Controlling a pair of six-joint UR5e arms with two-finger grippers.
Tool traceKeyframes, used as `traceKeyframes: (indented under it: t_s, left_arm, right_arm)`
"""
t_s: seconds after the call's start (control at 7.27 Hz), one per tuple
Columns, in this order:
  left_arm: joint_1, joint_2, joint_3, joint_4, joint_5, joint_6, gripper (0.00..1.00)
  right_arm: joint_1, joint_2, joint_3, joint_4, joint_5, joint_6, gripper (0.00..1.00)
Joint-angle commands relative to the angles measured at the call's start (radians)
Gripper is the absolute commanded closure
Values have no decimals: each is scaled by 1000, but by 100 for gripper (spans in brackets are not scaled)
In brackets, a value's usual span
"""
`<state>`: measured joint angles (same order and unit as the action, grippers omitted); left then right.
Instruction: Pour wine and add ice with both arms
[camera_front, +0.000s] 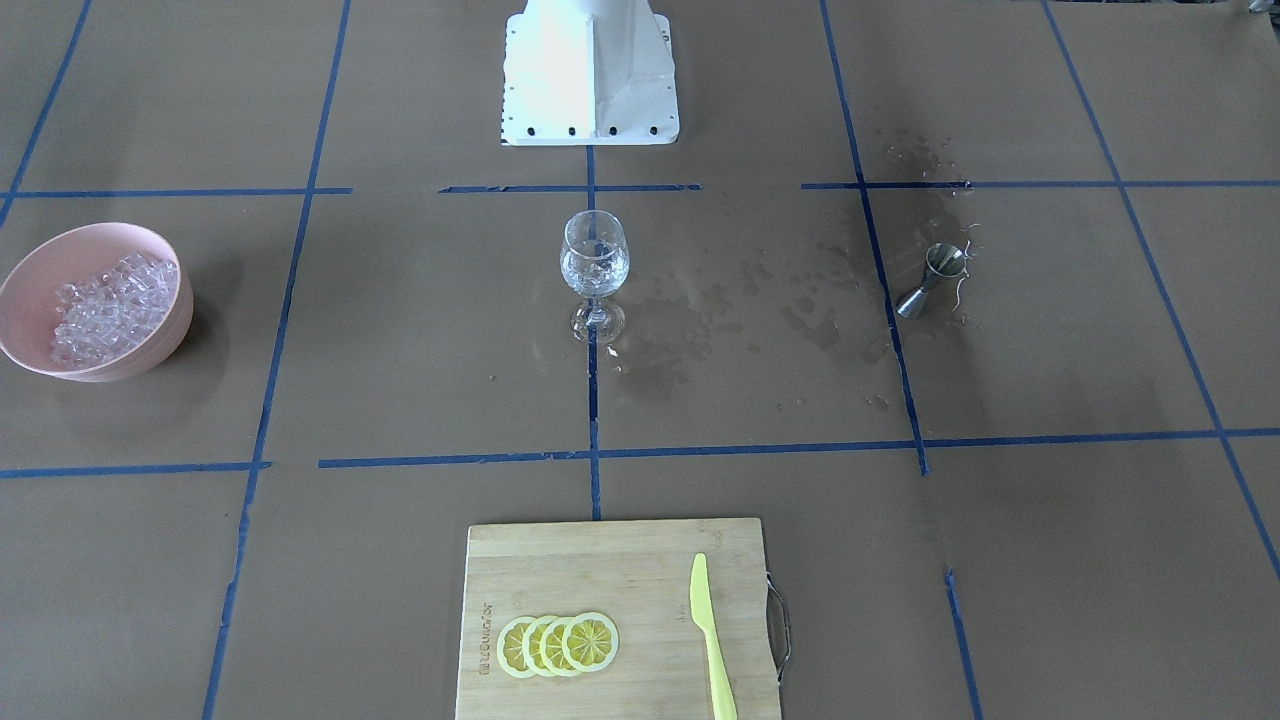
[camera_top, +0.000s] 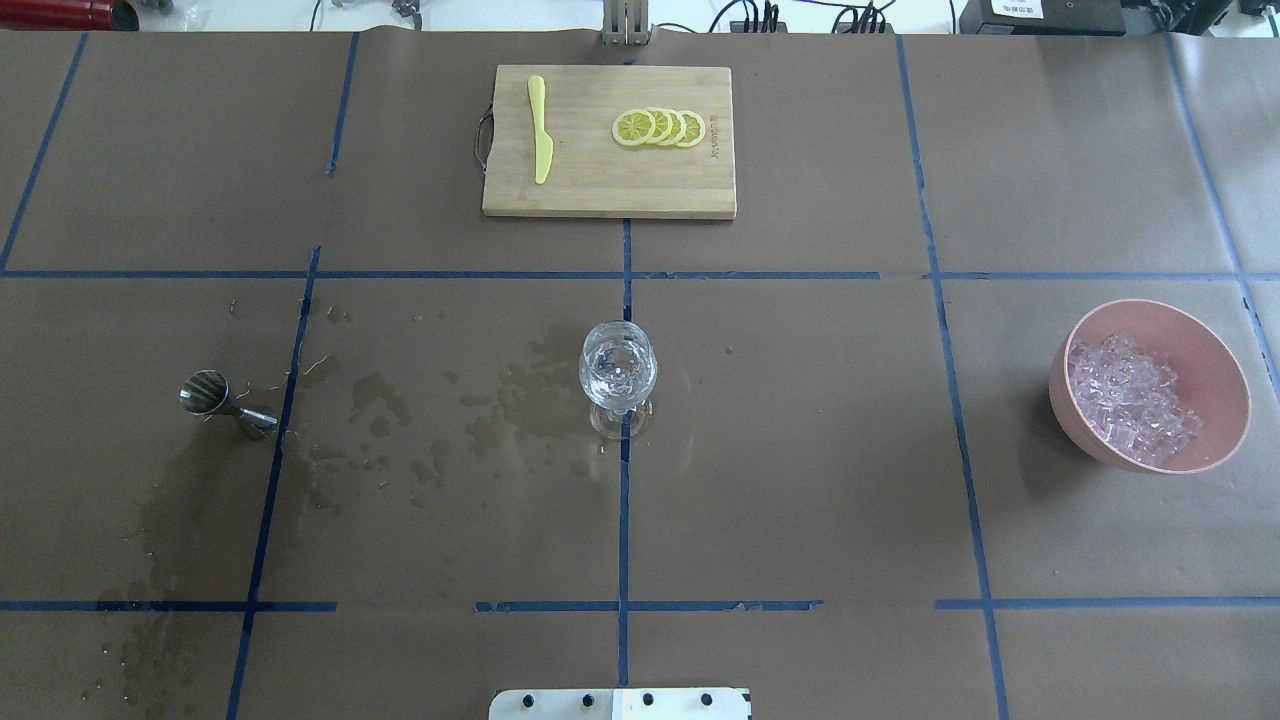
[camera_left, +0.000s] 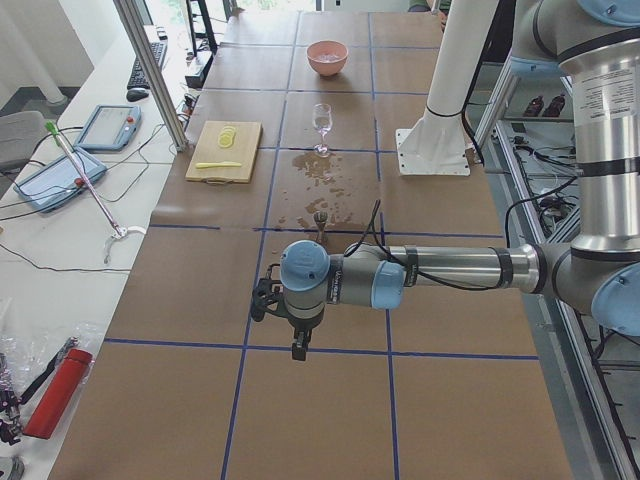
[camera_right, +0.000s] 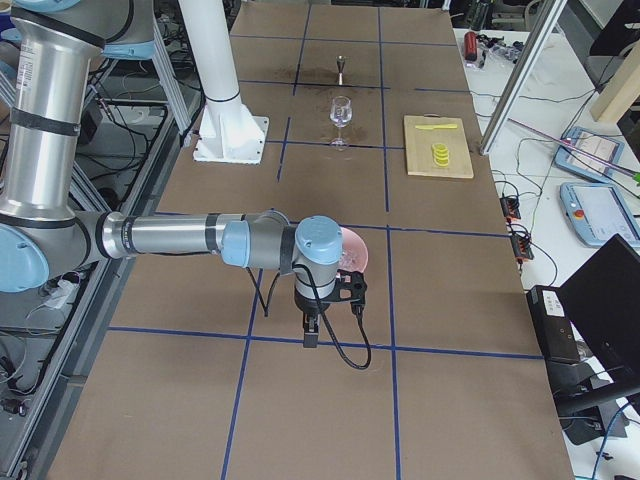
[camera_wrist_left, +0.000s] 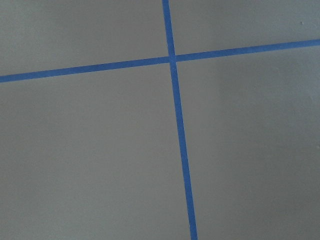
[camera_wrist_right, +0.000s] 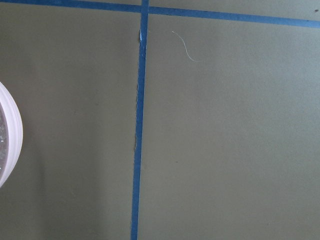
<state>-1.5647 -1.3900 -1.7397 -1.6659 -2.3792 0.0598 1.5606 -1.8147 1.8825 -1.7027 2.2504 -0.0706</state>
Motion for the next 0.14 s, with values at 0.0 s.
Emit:
traceKeyframes:
  t_s: [0.0]
  left_arm:
    - [0,0,0,0,0,0,0]
  right_arm:
    - [-1,0,0,0,0,0,0]
